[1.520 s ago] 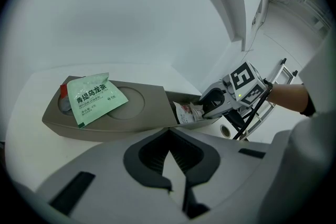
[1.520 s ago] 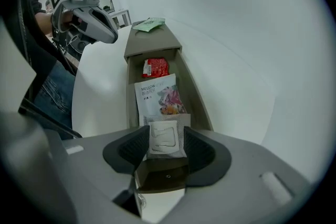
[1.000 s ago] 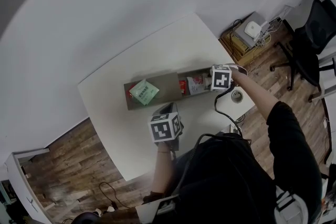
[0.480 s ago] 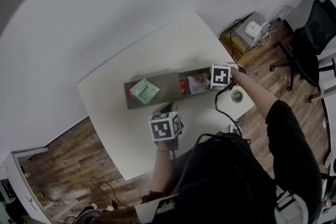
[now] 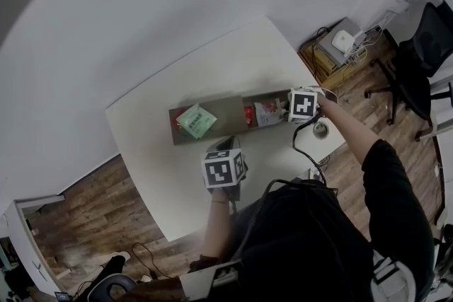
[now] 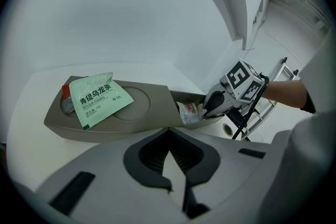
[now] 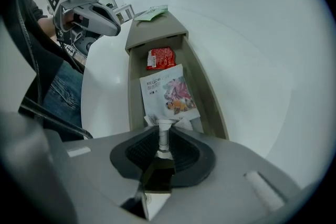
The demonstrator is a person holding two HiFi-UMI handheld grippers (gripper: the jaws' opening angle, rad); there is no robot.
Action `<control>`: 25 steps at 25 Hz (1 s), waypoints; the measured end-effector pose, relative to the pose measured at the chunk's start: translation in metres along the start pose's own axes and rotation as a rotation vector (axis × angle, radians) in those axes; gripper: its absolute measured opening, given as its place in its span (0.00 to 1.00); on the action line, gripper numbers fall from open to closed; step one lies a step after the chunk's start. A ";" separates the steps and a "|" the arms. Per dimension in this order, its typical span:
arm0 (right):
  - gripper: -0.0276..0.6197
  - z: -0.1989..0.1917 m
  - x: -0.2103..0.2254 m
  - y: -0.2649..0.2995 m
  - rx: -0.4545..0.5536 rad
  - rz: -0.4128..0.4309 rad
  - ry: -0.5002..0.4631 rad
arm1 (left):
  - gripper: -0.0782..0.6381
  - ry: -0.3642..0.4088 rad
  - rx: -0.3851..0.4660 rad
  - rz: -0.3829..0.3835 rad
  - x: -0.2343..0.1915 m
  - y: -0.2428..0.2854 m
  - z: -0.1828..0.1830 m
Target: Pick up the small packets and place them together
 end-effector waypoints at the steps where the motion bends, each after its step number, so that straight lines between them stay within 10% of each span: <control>1: 0.14 0.001 0.001 -0.003 0.011 -0.014 -0.007 | 0.11 0.001 0.000 0.000 0.000 0.000 0.000; 11: 0.13 0.014 0.012 -0.051 0.118 -0.131 -0.011 | 0.11 -0.001 0.005 0.000 0.001 -0.003 0.000; 25: 0.13 0.130 -0.016 -0.080 0.319 -0.127 -0.191 | 0.11 -0.069 0.057 0.059 -0.019 -0.029 -0.005</control>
Point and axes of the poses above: the fingertips, and each gripper's own axes: y forward along the fingers, x to its right, z out of its top, the point moved 1 cm from there along -y, backward along the fingers, and after that the axes turned 2 degrees about -z, right-handed, at the moved point
